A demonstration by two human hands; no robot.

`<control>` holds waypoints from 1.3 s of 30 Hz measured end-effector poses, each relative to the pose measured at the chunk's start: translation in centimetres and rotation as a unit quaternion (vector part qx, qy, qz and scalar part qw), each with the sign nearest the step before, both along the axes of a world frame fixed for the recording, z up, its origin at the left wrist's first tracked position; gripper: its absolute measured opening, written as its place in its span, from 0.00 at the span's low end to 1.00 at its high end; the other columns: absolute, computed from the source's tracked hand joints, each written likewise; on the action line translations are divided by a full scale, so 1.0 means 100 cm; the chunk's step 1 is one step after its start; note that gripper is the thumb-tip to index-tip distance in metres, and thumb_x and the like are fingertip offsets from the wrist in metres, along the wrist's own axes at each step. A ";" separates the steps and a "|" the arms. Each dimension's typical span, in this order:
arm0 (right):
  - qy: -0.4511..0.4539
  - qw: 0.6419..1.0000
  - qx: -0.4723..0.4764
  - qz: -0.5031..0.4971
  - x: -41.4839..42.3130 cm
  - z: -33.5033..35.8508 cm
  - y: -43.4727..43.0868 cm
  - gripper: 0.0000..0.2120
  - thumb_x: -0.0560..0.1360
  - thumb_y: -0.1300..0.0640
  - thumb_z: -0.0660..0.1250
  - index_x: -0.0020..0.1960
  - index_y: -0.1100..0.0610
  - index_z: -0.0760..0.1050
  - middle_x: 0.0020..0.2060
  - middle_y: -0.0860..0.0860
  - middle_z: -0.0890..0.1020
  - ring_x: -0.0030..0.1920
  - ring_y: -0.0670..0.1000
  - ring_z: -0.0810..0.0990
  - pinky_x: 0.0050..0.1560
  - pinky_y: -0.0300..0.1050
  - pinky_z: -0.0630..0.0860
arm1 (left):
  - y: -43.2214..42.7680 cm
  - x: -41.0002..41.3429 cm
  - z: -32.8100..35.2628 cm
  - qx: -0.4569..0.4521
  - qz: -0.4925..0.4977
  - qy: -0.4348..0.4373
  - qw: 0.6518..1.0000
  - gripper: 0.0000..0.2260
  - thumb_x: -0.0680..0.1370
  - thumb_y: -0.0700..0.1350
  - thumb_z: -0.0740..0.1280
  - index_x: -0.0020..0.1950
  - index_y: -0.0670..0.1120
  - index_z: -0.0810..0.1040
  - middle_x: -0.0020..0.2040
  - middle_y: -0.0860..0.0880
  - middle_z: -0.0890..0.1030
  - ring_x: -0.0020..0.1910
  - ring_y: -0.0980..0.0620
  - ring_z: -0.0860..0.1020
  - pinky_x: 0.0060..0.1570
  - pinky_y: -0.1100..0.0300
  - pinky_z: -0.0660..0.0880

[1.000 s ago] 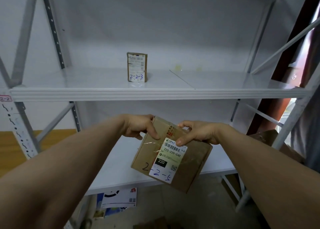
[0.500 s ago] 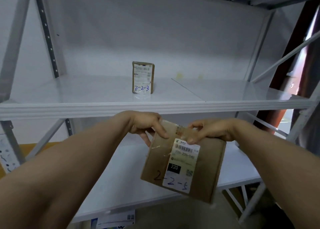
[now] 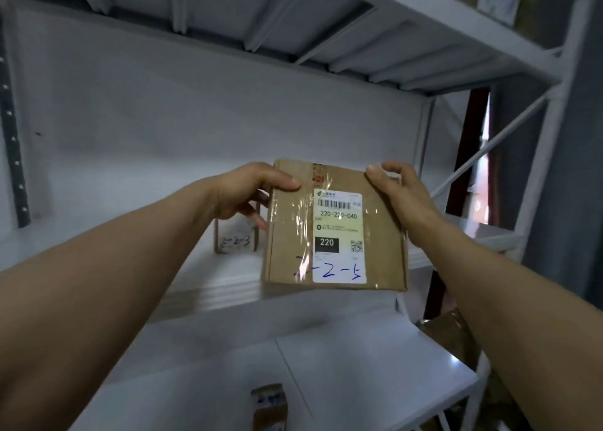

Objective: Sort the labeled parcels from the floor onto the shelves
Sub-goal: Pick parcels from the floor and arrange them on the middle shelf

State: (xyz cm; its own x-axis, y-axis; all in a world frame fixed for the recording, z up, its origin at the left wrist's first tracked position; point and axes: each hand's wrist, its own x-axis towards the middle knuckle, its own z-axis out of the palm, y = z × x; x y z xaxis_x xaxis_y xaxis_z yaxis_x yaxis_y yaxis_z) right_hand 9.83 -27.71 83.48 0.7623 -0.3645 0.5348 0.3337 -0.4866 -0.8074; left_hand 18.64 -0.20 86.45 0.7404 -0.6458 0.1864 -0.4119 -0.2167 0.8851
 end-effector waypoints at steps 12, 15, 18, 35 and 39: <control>0.101 0.993 0.024 0.064 0.043 -0.013 -0.074 0.26 0.74 0.38 0.71 0.68 0.43 0.67 0.58 0.47 0.80 0.55 0.47 0.81 0.52 0.49 0.77 | -0.063 0.035 0.036 -0.146 0.099 -0.100 0.979 0.26 0.68 0.44 0.77 0.62 0.51 0.71 0.55 0.49 0.78 0.52 0.47 0.80 0.42 0.50 0.81; 0.099 0.991 0.051 0.079 0.056 -0.016 -0.091 0.24 0.77 0.44 0.70 0.70 0.44 0.66 0.60 0.49 0.79 0.56 0.49 0.81 0.56 0.52 0.79 | -0.084 0.044 0.032 -0.150 0.107 -0.087 0.979 0.25 0.68 0.42 0.77 0.62 0.53 0.71 0.57 0.50 0.77 0.55 0.46 0.79 0.49 0.45 0.81; 0.094 0.985 0.095 0.109 0.066 -0.020 -0.104 0.28 0.74 0.44 0.73 0.70 0.43 0.65 0.59 0.48 0.80 0.56 0.50 0.82 0.59 0.55 0.79 | -0.099 0.052 0.031 -0.147 0.103 -0.074 0.981 0.26 0.69 0.41 0.76 0.63 0.53 0.70 0.59 0.49 0.76 0.56 0.45 0.78 0.53 0.43 0.79; -0.014 0.967 0.210 0.142 0.092 -0.012 -0.130 0.38 0.62 0.49 0.81 0.69 0.48 0.71 0.56 0.49 0.84 0.47 0.51 0.87 0.41 0.45 0.84 | -0.128 0.074 -0.019 -0.104 0.166 0.081 0.977 0.27 0.74 0.40 0.72 0.70 0.47 0.66 0.61 0.44 0.79 0.59 0.44 0.79 0.53 0.45 0.80; 0.033 0.966 0.229 0.117 0.103 -0.028 -0.137 0.26 0.73 0.51 0.75 0.68 0.50 0.72 0.52 0.49 0.87 0.48 0.51 0.87 0.46 0.50 0.82 | -0.147 0.070 -0.037 -0.087 0.166 0.088 0.978 0.13 0.79 0.46 0.69 0.62 0.44 0.76 0.53 0.46 0.84 0.53 0.47 0.82 0.54 0.46 0.81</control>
State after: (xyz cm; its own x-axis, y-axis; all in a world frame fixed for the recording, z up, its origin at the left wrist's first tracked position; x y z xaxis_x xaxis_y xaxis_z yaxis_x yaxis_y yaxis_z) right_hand 20.11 -41.40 80.70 0.8792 -0.3648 0.3066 0.3327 0.0091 -0.9430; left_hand 25.63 -14.87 82.77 0.9341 -0.3347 0.1239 -0.1832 -0.1518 0.9713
